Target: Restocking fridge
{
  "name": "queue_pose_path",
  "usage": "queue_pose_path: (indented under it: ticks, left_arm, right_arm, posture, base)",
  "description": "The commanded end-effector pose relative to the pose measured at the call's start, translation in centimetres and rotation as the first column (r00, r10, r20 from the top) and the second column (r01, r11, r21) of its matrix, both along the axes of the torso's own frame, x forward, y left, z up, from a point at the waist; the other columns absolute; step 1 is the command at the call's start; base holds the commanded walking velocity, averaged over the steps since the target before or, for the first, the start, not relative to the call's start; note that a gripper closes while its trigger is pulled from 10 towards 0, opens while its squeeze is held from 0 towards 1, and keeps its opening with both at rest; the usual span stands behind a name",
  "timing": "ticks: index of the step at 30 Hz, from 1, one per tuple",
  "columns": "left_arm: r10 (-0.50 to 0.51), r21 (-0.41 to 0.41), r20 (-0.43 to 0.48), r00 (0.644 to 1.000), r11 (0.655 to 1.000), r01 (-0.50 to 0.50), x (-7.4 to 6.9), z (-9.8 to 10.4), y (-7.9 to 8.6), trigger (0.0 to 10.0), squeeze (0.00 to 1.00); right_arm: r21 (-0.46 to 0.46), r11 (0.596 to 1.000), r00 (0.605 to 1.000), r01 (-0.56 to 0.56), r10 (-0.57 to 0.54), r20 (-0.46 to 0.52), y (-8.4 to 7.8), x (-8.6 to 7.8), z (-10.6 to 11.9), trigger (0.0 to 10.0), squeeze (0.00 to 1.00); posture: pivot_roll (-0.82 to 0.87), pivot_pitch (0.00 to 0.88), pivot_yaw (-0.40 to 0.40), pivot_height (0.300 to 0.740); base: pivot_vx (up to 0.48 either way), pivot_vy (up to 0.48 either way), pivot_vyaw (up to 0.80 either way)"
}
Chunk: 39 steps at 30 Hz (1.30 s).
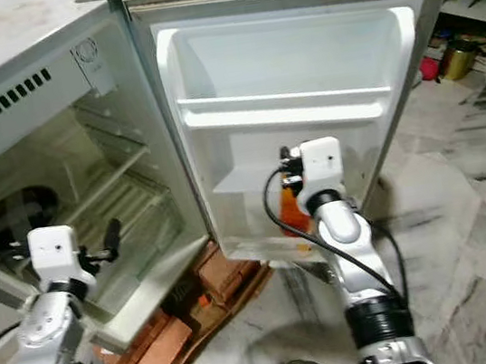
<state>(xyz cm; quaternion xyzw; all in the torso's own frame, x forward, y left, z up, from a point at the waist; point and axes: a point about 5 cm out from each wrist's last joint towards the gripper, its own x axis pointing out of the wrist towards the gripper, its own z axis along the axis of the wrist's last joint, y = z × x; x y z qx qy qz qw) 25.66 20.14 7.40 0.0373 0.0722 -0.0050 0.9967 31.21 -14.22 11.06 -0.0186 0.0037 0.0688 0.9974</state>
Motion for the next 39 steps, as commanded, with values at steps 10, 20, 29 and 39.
queue_pose_path:
  ticks: [10, 20, 29, 39]
  left_arm:
    - [-0.025, 0.005, -0.043, 0.999, 1.0, 0.025, -1.6, -0.1, 0.8, 10.0, 0.0]
    - [0.078, 0.014, 0.014, 0.997, 0.997, -0.079, -1.2, 0.5, 1.2, 10.0, 0.0]
    - [0.058, 0.005, 0.02, 0.998, 0.998, -0.058, -0.8, 0.5, 0.5, 10.0, 0.0]
    - [0.042, -0.001, 0.038, 0.998, 0.999, -0.042, -0.4, 0.8, 0.4, 10.0, 0.0]
  right_arm:
    - [0.006, 1.0, 1.0, -0.013, 0.013, 0.025, 0.5, -0.2, 0.2, 10.0, 0.0]
    - [-0.004, 1.0, 1.0, -0.011, 0.011, 0.029, 0.2, 0.0, 0.3, 10.0, 0.0]
    - [-0.006, 1.0, 0.999, -0.011, 0.011, 0.037, 0.3, 0.2, 0.4, 10.0, 0.0]
    - [-0.007, 1.0, 0.999, -0.021, 0.021, 0.039, 0.5, 0.0, 0.3, 10.0, 0.0]
  posture:
    - [0.05, 0.073, 0.028, 0.73]
    - [0.05, 0.066, 0.019, 0.68]
    - [0.04, 0.056, 0.016, 0.66]
    - [0.04, 0.059, 0.018, 0.66]
  base:
    - [0.0, 0.0, 0.0]
    - [0.0, 0.0, 0.0]
    - [0.0, 0.0, 0.0]
    - [0.0, 0.0, 0.0]
